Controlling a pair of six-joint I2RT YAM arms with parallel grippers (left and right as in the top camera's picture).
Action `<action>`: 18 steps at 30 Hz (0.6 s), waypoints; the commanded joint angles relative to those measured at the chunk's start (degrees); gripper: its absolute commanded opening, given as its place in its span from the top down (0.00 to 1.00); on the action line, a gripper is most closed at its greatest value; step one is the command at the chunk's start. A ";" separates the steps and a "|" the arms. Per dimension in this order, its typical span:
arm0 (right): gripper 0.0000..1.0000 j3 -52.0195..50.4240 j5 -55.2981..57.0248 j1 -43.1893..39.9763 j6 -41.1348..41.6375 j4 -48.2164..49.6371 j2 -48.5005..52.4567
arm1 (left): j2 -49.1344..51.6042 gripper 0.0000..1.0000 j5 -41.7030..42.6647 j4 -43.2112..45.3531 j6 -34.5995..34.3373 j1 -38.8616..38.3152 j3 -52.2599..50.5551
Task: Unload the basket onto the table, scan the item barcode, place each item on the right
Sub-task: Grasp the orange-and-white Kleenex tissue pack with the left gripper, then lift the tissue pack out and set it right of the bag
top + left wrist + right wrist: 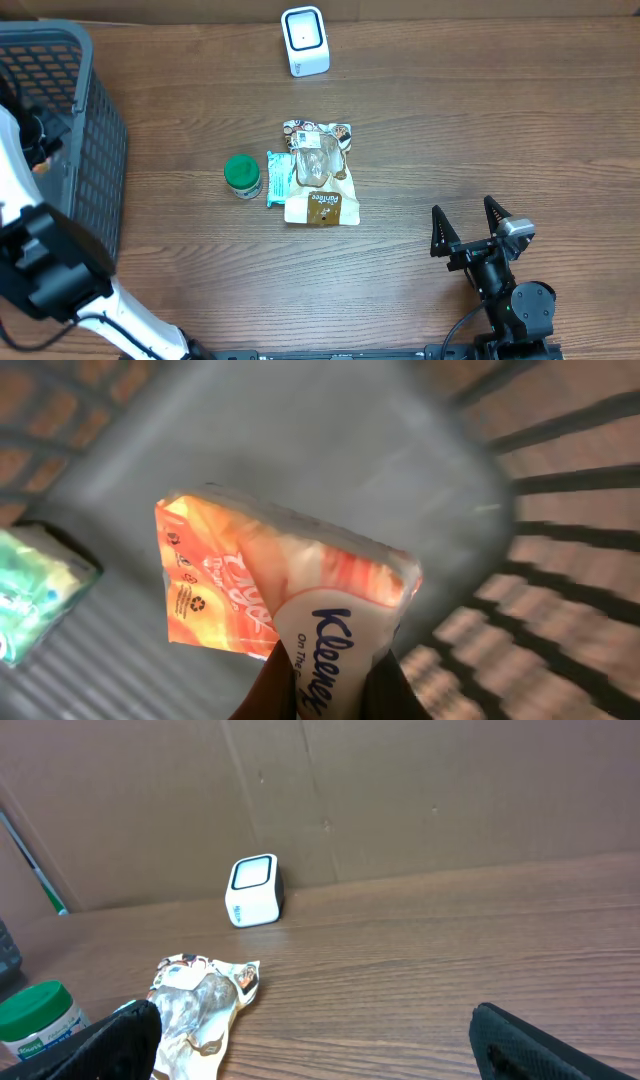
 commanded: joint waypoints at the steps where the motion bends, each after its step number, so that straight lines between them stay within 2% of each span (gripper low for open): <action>1: 0.00 -0.63 0.46 -0.15 -0.28 0.26 -0.20 | -12.26 0.96 7.78 0.98 -2.03 -0.50 0.92; 9: 0.00 -0.63 0.46 -0.15 -0.28 0.28 -0.20 | -28.98 0.96 20.50 -1.14 -1.95 -2.99 0.92; 14: 0.00 -0.63 0.46 -0.15 -0.28 0.26 -0.20 | -34.27 0.96 21.07 -5.97 -1.75 -12.41 0.90; 18: 0.00 -0.63 0.46 -0.15 -0.28 0.26 -0.20 | -34.21 0.96 21.05 -9.46 -0.37 -23.93 0.70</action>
